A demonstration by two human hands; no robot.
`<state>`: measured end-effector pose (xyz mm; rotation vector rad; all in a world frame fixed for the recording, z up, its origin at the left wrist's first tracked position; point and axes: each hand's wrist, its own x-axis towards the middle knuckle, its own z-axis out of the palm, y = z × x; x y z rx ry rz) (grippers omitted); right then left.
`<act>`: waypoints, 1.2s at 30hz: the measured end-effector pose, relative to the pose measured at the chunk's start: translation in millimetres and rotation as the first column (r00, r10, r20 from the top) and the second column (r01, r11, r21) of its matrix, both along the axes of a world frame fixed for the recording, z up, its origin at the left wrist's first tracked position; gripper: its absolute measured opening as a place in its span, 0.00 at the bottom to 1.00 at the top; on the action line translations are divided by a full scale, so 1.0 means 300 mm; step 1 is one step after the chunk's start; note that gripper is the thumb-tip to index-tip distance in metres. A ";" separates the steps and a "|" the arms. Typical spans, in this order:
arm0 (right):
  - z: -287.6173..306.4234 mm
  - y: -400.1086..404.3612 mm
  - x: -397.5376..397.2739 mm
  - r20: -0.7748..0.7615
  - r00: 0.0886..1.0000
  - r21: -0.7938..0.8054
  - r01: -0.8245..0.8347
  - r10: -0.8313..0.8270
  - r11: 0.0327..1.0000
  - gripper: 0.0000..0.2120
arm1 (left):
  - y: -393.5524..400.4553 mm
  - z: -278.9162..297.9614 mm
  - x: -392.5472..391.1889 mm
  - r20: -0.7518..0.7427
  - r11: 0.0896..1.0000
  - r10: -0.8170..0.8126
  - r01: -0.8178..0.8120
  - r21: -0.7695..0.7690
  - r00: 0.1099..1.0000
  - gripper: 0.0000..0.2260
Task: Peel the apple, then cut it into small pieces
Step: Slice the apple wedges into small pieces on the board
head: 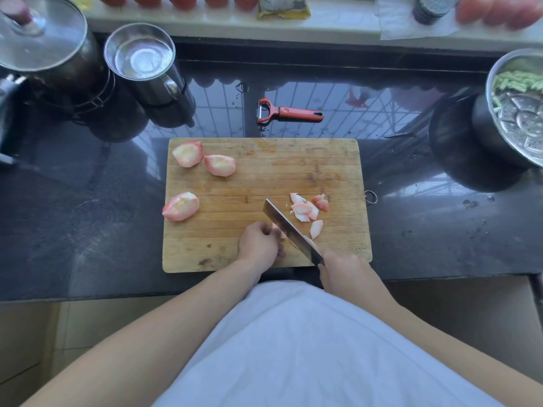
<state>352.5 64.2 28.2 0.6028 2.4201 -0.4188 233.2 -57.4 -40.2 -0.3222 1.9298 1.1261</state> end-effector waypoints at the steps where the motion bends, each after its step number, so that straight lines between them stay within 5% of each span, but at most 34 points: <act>1: 0.002 0.000 -0.001 0.012 1.000 0.008 -0.002 0.002 1.000 0.06 | 0.001 0.000 0.001 0.010 1.000 0.009 -0.009 0.006 1.000 0.09; 19: -0.017 0.007 0.005 0.143 0.990 0.010 -0.004 0.002 1.000 0.07 | 0.003 0.019 -0.002 0.025 1.000 -0.023 0.023 -0.009 0.999 0.10; 28: -0.076 -0.066 -0.127 -0.096 0.995 0.009 0.000 0.000 1.000 0.06 | -0.002 0.027 -0.002 0.008 1.000 -0.024 0.024 0.001 1.000 0.07; 36: -0.020 -0.012 -0.047 -0.133 0.988 -0.080 0.066 -0.076 0.995 0.08 | -0.001 0.032 0.000 -0.023 0.997 -0.061 0.060 -0.047 0.998 0.10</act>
